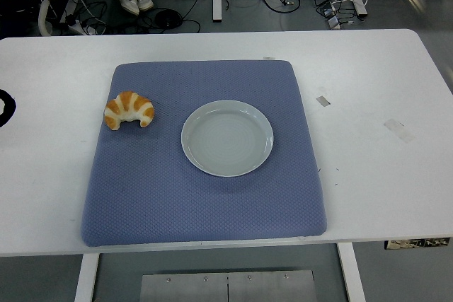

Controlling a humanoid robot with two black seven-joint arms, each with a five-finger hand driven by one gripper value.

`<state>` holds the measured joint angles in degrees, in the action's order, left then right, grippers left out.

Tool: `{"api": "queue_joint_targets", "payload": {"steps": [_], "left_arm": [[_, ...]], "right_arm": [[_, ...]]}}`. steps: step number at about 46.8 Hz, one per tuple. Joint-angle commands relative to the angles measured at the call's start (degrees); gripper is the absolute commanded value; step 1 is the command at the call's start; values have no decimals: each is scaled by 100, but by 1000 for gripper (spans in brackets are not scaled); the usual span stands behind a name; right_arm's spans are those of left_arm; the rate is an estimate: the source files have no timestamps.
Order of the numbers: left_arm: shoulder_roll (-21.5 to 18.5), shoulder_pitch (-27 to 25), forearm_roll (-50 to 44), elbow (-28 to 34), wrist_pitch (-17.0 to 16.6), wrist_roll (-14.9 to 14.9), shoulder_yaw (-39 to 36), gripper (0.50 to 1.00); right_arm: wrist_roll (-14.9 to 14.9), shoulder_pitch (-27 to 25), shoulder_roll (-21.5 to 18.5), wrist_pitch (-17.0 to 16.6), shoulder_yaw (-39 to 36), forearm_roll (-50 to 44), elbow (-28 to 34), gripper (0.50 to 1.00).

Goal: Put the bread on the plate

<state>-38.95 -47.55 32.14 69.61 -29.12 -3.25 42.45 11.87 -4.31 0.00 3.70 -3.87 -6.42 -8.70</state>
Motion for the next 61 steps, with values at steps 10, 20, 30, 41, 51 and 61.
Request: {"api": "queue_joint_targets", "payload": {"steps": [10,20,30,41,51,61], "left_arm": [[-34,-61,55,-9,-32,0,-211,989],[-42,-79,46,0,3,0,-202,989],[-42,-114,46,9,12,0,-132,989],[-42,-114,38,70,12,44,-114,989],[-51,-140,38,88,12,79,-106,989],[-42,-140,38,88,12,79,-106,989]], "right_arm": [[0,0,0,0,0,0,0,1000],[0,0,0,0,0,0,0,1000],[0,0,0,0,0,0,0,1000],[0,0,0,0,0,0,0,1000],[0,0,0,0,0,0,0,1000],[0,0,0,0,0,0,0,1000]]}}
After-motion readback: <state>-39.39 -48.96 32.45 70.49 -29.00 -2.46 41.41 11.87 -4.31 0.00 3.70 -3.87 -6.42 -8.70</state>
